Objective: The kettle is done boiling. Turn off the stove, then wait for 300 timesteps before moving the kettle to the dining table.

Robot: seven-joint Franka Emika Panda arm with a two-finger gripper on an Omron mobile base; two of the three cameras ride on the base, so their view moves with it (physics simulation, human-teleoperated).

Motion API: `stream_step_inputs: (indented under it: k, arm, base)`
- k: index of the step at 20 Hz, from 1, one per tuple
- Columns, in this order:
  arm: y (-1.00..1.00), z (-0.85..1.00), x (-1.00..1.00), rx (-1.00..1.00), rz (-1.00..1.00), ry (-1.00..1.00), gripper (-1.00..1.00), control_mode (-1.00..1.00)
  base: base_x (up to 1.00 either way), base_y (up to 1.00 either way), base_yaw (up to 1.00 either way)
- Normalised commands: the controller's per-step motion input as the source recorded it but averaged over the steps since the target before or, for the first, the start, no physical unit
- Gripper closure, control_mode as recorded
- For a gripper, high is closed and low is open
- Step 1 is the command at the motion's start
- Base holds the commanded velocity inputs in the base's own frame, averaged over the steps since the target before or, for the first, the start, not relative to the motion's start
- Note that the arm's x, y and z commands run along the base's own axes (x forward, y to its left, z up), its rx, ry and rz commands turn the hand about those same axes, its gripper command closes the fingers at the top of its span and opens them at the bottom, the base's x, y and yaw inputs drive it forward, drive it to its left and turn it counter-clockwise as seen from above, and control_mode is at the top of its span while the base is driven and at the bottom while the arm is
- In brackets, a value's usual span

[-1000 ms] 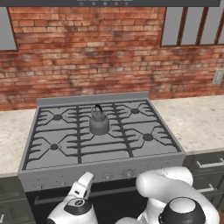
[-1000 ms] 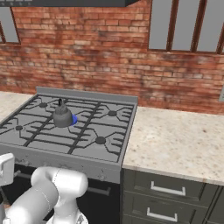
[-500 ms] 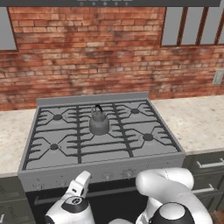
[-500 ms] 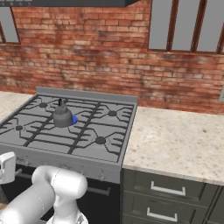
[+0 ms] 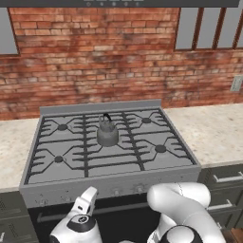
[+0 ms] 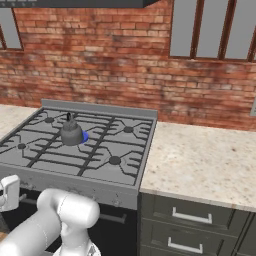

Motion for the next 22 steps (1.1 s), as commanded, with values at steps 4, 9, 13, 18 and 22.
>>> stream_step_inputs:
  k: [4, 9, 13, 18, 22]
  arm:
    - [0.0, -0.16, 0.04, 0.0, 0.05, 0.0, -1.0, -1.0]
    - [0.0, -0.14, 0.07, 0.0, 0.05, 0.0, -1.0, -1.0]
    - [0.0, -0.1, 0.11, 0.0, 0.05, -0.02, -1.0, -1.0]
    - [0.01, -0.07, 0.13, 0.0, 0.04, -0.03, -1.0, -1.0]
    - [0.03, -0.04, 0.16, 0.0, 0.03, 0.0, -1.0, -1.0]
  base:
    - [0.0, 0.0, 0.0]
    - [0.0, 0.0, 0.0]
    - [0.0, 0.0, 0.0]
    - [0.0, 0.0, 0.0]
    - [0.0, 0.0, 0.0]
